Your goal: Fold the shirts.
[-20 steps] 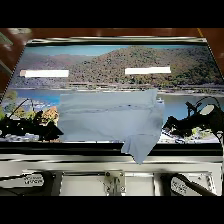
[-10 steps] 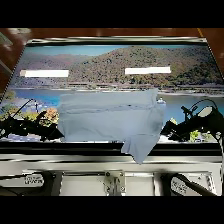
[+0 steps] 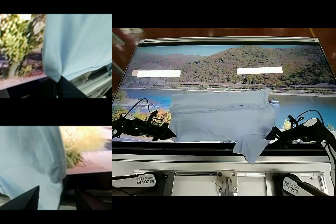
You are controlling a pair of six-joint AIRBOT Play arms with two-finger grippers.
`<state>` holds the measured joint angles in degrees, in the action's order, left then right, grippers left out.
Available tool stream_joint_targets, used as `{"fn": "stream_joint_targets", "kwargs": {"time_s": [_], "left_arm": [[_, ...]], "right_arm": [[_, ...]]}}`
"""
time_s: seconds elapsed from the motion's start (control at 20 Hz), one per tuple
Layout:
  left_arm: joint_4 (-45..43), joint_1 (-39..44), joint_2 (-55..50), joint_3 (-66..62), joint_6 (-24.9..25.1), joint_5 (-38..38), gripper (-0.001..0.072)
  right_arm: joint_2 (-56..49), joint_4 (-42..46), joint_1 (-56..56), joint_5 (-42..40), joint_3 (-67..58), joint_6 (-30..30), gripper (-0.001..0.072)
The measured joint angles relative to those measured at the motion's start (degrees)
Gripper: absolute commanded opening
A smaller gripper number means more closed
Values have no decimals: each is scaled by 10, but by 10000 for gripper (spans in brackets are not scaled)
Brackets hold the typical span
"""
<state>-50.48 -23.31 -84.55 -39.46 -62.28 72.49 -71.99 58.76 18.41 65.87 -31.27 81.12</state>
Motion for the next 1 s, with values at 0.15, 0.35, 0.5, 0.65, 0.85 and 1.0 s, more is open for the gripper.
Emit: {"fn": "stream_joint_targets", "kwargs": {"time_s": [0.15, 0.35, 0.5, 0.65, 0.85, 1.0], "left_arm": [[1, 0, 0, 0, 1, 0, 37], [1, 0, 9, -12, 12, 1, 37], [5, 0, 37, -45, 33, -1, 37], [15, 0, 62, -98, 43, -6, 36], [31, 9, 67, -172, 34, -31, 36], [37, 25, 41, -224, 18, -47, 37]], "right_arm": [[-1, -14, 0, -29, 18, -9, 59], [-1, -57, -1, -19, 4, -49, 58], [-1, -130, -1, 6, -37, -97, 58], [-1, -188, -1, 7, -99, -115, 57], [-7, -205, -18, -39, -183, -105, 57], [-41, -198, -45, -85, -246, -91, 57]]}}
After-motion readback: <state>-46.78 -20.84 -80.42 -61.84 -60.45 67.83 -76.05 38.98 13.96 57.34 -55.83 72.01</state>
